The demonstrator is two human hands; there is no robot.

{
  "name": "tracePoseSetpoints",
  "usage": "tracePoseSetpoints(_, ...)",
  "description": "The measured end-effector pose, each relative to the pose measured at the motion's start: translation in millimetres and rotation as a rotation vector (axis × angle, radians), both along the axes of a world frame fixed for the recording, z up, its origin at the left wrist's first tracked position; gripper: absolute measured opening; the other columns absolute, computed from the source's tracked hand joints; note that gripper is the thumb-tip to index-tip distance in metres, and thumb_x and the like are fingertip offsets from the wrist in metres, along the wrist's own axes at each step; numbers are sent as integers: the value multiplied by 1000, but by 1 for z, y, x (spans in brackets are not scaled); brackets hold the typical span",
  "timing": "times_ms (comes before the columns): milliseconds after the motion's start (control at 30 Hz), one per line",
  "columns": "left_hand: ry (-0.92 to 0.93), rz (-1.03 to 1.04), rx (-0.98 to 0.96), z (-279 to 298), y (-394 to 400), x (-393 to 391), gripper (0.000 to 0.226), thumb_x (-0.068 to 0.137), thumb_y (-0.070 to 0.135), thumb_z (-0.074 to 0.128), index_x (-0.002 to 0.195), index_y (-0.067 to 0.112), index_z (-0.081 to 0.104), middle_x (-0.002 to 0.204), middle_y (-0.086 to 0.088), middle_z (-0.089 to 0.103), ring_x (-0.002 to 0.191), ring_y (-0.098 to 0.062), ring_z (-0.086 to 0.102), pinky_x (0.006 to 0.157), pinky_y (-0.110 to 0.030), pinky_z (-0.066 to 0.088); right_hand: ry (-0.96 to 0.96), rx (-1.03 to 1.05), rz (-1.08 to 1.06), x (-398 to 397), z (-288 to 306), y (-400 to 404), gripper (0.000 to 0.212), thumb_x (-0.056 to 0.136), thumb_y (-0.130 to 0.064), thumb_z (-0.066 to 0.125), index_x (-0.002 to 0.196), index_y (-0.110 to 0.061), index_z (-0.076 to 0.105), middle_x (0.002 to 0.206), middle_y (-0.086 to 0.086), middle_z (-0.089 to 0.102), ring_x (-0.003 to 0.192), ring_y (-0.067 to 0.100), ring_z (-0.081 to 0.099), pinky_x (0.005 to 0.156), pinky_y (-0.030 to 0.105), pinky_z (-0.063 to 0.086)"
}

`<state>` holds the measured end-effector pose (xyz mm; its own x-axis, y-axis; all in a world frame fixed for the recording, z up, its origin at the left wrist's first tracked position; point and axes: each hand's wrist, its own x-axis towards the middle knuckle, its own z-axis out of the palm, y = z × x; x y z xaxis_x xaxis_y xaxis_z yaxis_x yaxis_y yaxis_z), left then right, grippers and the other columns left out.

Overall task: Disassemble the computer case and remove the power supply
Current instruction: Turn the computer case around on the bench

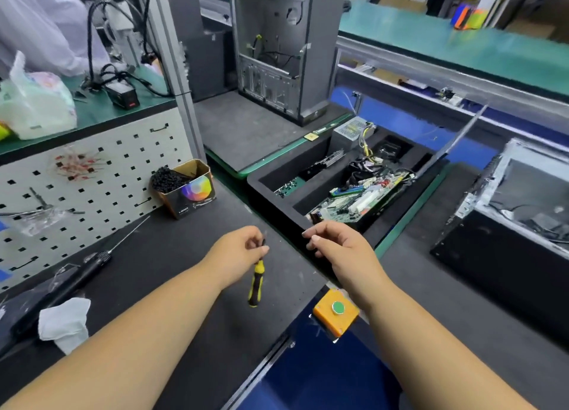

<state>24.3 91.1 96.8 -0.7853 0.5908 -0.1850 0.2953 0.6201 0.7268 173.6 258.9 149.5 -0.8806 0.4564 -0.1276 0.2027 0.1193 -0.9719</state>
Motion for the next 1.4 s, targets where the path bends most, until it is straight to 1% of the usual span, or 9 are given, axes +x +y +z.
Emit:
tracePoseSetpoints(200, 26, -152, 253, 66, 81, 48, 15, 89, 29, 67, 78, 26, 58, 70, 9, 57, 66, -6, 52, 65, -19, 41, 29, 35, -67, 41, 18, 46, 20, 91, -14, 64, 95, -32, 70, 96, -4, 70, 89, 10, 63, 80, 26, 49)
tracePoseSetpoints(333, -141, -229, 423, 94, 137, 90, 14, 91, 19, 66, 90, 5, 61, 79, -13, 61, 73, -17, 55, 74, -34, 49, 19, 174, -76, 76, 33, 79, 23, 83, -21, 73, 101, -34, 65, 94, -5, 66, 78, 3, 58, 74, 22, 50)
tracePoseSetpoints(433, -230, -299, 504, 103, 178, 125, 17, 91, 15, 65, 82, 3, 57, 71, -11, 52, 65, -16, 50, 64, -29, 44, -25, 250, -153, 108, 39, 102, 25, 75, -37, 73, 98, -42, 62, 86, -15, 64, 75, 3, 58, 75, 31, 53)
tracePoseSetpoints(567, -254, -381, 546, 105, 231, 170, 17, 88, 14, 68, 79, 5, 57, 66, -4, 51, 65, -15, 51, 63, -29, 48, -10, 312, -323, 160, 41, 137, 26, 77, -28, 75, 96, -40, 63, 82, -16, 66, 74, 7, 60, 73, 29, 52)
tracePoseSetpoints(700, -254, -497, 526, 108, 274, 220, 21, 81, 28, 71, 78, 11, 59, 72, -9, 59, 73, -19, 57, 78, -47, 52, -41, 328, -441, 217, 42, 167, 32, 78, -23, 74, 98, -45, 62, 83, -20, 65, 75, 2, 61, 65, 20, 46)
tracePoseSetpoints(867, -222, -580, 513, 104, 317, 279, 4, 84, 22, 71, 86, 22, 67, 82, 4, 68, 81, -11, 63, 80, -33, 51, -35, 267, -599, 286, 46, 195, 28, 82, -19, 73, 96, -41, 62, 85, -20, 71, 79, -1, 65, 66, 16, 49)
tracePoseSetpoints(1067, -245, -681, 507, 98, 355, 352, 16, 87, 15, 68, 87, 30, 69, 77, 16, 66, 76, -3, 60, 78, -24, 48, -11, 226, -783, 376, 51, 224, 23, 87, -13, 73, 98, -29, 61, 87, -12, 75, 84, 3, 70, 81, 24, 55)
tracePoseSetpoints(1233, -97, -781, 479, 95, 377, 402, 23, 87, 16, 67, 81, 38, 65, 83, 13, 64, 78, -1, 59, 70, -14, 42, -92, 303, -925, 448, 43, 249, 21, 87, -15, 74, 92, -31, 62, 88, -9, 70, 80, 5, 65, 72, 17, 47)
tracePoseSetpoints(1400, 239, -916, 381, 90, 395, 421, 16, 89, 24, 62, 97, 38, 61, 99, 22, 56, 96, 5, 51, 83, -13, 40, -286, 291, -1044, 513, 13, 278, 18, 85, -19, 75, 91, -33, 65, 89, -10, 65, 79, 3, 60, 63, 14, 41)
